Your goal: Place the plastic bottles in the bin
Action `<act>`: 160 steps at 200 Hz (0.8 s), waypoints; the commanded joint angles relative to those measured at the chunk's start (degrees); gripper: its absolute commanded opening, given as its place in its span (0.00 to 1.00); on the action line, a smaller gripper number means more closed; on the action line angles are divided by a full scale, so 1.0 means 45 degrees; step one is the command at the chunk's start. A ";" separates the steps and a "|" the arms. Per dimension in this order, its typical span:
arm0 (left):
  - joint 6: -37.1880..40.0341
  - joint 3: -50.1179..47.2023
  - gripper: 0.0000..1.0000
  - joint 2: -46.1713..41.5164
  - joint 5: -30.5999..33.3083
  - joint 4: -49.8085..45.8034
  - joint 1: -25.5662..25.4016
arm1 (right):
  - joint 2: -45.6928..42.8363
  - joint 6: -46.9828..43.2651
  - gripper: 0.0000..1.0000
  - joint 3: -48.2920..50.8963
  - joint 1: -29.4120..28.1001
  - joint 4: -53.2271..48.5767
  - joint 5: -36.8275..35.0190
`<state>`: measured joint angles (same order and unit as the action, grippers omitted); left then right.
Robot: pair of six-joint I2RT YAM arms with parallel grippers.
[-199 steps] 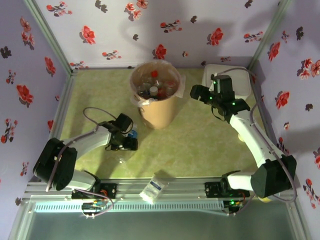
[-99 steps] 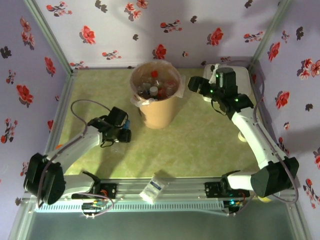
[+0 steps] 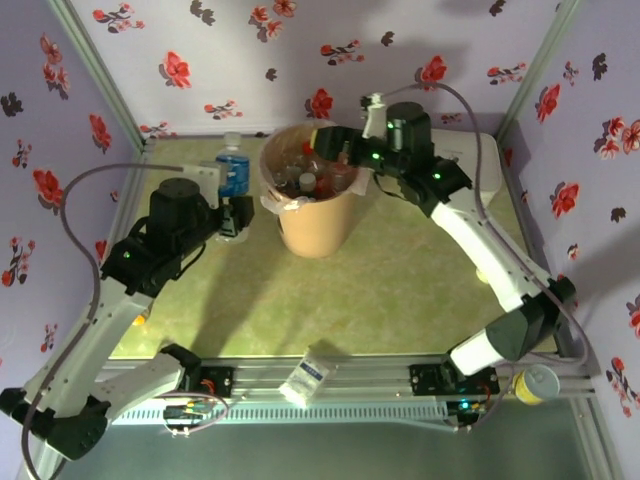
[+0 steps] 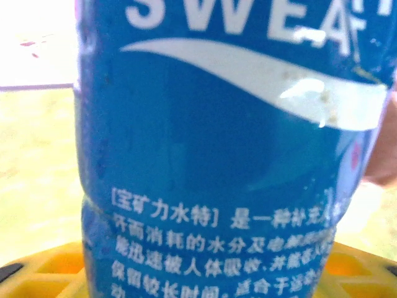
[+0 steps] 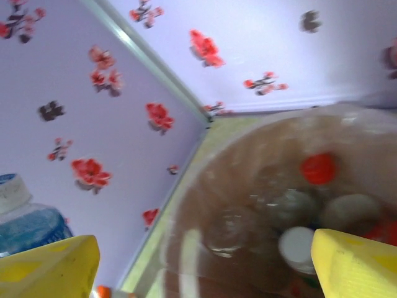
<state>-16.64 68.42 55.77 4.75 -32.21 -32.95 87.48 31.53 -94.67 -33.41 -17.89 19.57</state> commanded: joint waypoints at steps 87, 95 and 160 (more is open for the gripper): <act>0.0645 0.0626 0.58 0.1220 -0.3000 0.1529 -0.0548 | 0.1796 0.0781 0.95 -0.1520 -0.1621 0.1839 0.2838; 0.0533 0.0596 0.58 0.1220 -0.3220 0.1722 -0.0530 | 0.1898 0.0870 0.94 -0.1477 -0.1702 0.1954 0.3015; -0.0099 0.0392 0.62 0.1318 -0.3427 0.2800 -0.0335 | 0.1917 0.1485 0.56 -0.0902 -0.1724 0.2845 0.3296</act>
<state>-15.77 69.60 62.08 -8.95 -25.65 -34.98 96.66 37.82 -99.79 -41.17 -7.31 33.52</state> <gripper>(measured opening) 0.606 0.659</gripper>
